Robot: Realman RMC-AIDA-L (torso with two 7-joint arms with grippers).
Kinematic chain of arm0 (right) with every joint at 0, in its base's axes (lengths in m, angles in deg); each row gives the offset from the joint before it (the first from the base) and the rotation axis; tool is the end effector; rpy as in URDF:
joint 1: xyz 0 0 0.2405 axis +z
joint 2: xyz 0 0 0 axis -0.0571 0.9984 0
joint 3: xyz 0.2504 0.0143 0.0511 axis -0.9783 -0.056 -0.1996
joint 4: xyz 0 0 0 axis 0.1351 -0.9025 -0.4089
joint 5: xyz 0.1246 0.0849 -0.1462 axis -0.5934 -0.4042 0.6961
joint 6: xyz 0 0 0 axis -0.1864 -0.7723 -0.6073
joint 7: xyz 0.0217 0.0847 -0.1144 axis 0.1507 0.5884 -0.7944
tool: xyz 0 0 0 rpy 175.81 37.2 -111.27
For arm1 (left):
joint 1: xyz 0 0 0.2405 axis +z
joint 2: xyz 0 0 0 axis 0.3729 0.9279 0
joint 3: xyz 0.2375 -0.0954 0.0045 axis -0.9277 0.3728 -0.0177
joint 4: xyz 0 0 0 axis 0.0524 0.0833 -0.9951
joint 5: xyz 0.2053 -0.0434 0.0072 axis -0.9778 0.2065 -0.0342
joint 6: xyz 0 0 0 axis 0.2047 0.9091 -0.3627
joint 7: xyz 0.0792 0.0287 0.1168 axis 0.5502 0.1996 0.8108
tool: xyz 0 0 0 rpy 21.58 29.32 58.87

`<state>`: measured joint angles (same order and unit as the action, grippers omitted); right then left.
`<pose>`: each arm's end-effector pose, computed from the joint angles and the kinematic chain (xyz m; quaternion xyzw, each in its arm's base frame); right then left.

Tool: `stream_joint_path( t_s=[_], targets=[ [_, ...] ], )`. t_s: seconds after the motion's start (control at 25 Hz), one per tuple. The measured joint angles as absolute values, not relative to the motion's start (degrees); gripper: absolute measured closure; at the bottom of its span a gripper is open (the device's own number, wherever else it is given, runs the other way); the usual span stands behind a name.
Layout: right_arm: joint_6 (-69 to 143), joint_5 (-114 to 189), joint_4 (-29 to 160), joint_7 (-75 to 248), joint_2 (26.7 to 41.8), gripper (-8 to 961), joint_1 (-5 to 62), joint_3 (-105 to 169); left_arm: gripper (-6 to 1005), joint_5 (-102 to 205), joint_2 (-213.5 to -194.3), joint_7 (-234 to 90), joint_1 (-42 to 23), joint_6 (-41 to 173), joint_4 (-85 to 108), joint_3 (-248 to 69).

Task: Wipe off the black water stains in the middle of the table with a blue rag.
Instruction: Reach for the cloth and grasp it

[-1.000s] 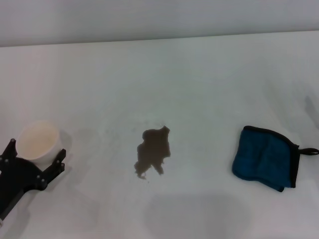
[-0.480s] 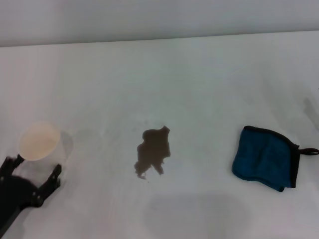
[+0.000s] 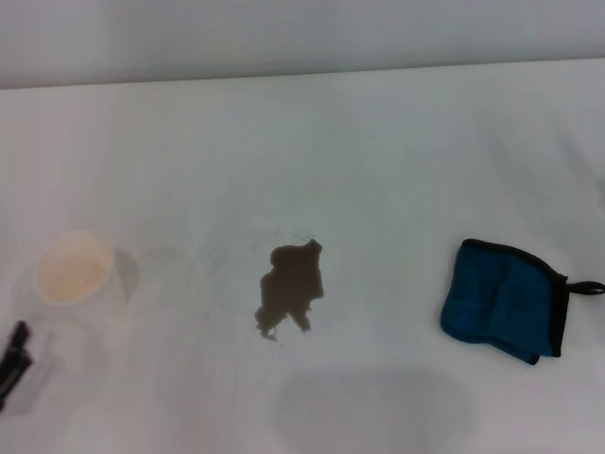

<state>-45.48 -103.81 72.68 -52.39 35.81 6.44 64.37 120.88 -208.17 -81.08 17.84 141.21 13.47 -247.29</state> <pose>0.4205 0.2403 0.0643 -0.6440 0.3576 0.3398 0.5848 -0.3822 0.1693 -0.0374 -0.7645 -0.2358 -0.2463 0.5470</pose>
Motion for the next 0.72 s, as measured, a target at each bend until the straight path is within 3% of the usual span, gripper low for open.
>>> stream_joint_path(
  t_s=[0.28, 0.56, 0.72],
  targets=[
    [-36.44, -85.34, 92.86, -12.68, 34.91, 115, 3.65, 64.73, 116, 129.0, -208.18, -81.06, 19.44, 146.34, 13.02, -247.3],
    [-43.47, -61.21, 107.61, 17.88, 30.29, 115, 9.75, 64.69, 115, 133.57, -208.0, -80.39, 18.73, 148.89, 12.74, -247.27],
    [-50.08, -46.87, 120.11, 32.3, 29.19, 115, 13.44, 64.74, 115, 134.27, -207.99, -79.28, 17.55, 149.06, 12.72, -247.22]
  ],
)
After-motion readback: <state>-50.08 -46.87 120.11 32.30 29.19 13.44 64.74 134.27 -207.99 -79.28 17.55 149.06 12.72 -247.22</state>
